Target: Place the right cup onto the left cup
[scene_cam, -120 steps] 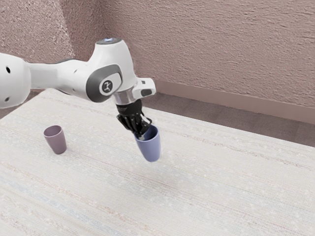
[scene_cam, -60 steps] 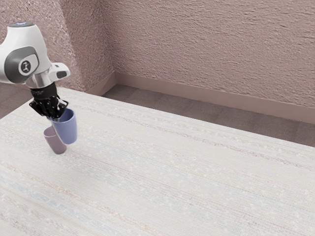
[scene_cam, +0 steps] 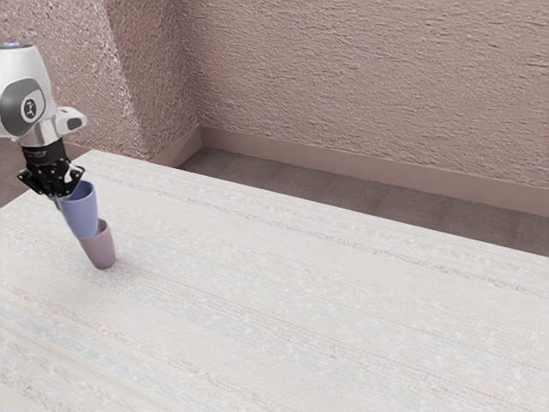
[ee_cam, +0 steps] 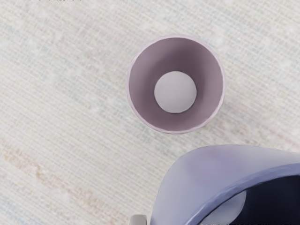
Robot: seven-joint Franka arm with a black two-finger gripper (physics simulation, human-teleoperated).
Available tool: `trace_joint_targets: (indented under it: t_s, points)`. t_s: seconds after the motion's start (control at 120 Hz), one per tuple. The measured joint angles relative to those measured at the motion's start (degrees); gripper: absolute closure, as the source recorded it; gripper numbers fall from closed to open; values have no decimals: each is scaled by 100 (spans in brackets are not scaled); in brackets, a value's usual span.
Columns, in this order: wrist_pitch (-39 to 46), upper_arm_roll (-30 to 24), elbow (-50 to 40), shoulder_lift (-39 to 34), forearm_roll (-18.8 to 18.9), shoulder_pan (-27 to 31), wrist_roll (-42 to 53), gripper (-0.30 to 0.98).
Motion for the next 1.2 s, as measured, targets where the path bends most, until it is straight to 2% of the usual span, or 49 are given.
trace_joint_targets:
  t_s: [0.1, 0.3, 1.2]
  points:
    - [40, -68, 362, 367, -124, 220, 41, 78]
    - [84, -76, 984, 962, -346, 262, 137, 78]
    - [334, -48, 951, 1399, -974, 543, 521, 78]
